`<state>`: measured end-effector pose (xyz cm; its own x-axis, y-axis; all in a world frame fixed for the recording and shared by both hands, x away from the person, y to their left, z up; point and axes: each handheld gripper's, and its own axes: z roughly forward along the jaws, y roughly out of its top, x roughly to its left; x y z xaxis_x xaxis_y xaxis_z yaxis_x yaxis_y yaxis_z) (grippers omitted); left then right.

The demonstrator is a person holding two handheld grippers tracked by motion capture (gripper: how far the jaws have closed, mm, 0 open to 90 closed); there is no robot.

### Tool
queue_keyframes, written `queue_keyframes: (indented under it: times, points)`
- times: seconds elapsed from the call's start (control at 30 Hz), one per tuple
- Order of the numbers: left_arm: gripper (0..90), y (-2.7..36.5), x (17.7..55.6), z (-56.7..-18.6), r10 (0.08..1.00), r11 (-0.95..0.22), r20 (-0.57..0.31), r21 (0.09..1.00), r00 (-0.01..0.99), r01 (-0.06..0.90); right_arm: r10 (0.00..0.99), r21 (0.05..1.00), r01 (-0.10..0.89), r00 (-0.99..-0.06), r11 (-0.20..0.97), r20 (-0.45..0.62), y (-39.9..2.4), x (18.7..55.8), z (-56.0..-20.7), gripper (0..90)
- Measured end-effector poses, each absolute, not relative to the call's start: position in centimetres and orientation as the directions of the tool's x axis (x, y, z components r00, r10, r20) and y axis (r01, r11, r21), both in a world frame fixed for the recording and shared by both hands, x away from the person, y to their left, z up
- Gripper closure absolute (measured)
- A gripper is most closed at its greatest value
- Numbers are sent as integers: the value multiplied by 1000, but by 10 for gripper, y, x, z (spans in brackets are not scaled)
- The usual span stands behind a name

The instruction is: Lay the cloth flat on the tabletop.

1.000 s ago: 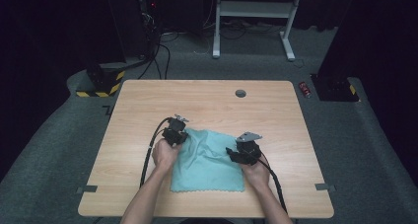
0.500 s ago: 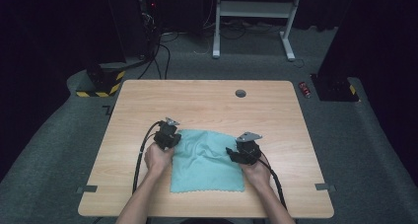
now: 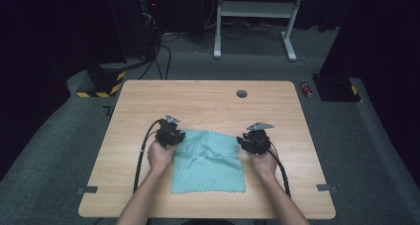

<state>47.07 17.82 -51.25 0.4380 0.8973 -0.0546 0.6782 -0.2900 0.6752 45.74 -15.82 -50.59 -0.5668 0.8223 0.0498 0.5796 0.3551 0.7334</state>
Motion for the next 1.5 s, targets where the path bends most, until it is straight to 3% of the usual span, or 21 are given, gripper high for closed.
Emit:
queue_keyframes:
  times: [0.27,0.5,0.67,1.0,1.5]
  points:
    - [759,178,470,-513,897,-315,-19,676,442,666,827,697,604,-562,388,27,-152,469,-516,640]
    - [858,180,471,-513,895,-312,-26,676,445,667,784,687,560,-621,463,-21,-143,468,-515,887]
    - [899,180,472,-513,889,-320,-26,679,457,660,762,663,534,-642,526,-87,-138,470,-510,900]
    - [900,178,472,-508,889,-291,-38,723,457,627,768,715,470,-623,518,-148,-143,478,-490,900]
    - [899,169,492,-504,899,-274,-45,719,435,639,822,708,519,-549,478,-153,-151,507,-486,900]
